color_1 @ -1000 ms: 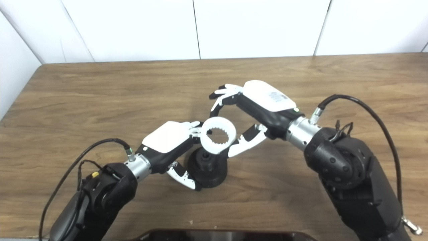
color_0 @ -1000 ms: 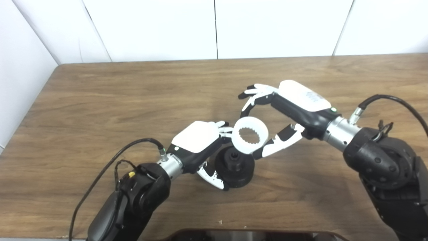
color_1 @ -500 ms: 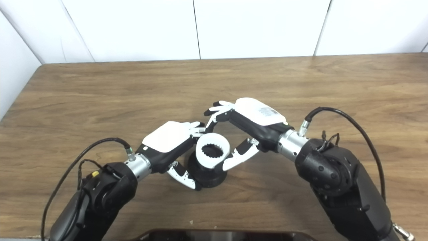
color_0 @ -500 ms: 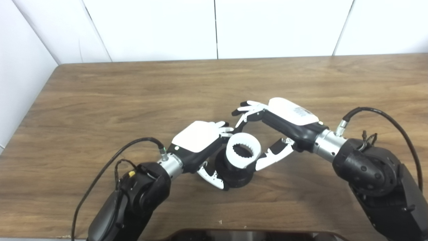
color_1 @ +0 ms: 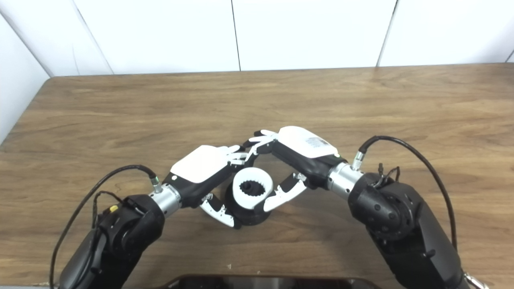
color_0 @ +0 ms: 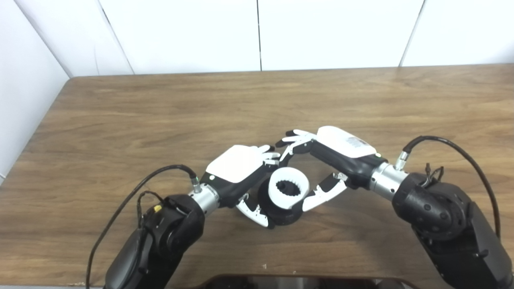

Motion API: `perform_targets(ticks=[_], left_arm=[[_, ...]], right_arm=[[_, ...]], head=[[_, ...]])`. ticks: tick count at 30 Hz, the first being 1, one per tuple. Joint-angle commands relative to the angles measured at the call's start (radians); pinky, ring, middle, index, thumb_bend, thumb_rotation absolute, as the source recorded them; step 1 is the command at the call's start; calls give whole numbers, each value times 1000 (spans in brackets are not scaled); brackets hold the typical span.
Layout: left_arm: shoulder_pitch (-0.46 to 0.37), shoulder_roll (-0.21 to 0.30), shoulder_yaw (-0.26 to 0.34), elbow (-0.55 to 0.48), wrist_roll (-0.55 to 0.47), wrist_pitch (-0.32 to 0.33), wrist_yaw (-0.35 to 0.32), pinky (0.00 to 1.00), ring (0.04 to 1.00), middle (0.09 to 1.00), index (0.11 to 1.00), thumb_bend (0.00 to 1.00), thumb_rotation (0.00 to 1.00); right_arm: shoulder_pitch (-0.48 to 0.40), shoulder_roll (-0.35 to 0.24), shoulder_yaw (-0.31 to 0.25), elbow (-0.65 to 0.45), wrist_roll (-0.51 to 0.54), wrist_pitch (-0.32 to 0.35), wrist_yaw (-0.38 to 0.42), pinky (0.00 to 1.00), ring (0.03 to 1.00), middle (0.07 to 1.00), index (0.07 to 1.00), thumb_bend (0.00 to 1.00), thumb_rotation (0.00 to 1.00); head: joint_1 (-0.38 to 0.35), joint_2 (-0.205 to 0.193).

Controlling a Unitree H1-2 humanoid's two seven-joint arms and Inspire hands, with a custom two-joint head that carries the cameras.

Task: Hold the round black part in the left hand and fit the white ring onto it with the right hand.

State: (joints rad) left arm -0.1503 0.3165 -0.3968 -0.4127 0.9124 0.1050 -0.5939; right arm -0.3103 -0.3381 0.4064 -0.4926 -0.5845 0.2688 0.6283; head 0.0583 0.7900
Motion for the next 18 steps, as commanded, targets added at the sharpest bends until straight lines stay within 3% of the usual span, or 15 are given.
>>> perform_targets(ticks=[1, 18], left_arm=[[-11, 10, 12, -25, 17, -3, 2, 929, 969, 910, 660, 784, 280], [-3, 3, 10, -27, 10, -9, 6, 931, 967, 904, 665, 786, 269]], right_arm=[[-30, 13, -2, -17, -12, -20, -18, 835, 959, 878, 617, 757, 329], [-38, 39, -3, -2, -23, -14, -17, 825, 954, 882, 621, 757, 278]], head=[[1, 1], [-1, -2]])
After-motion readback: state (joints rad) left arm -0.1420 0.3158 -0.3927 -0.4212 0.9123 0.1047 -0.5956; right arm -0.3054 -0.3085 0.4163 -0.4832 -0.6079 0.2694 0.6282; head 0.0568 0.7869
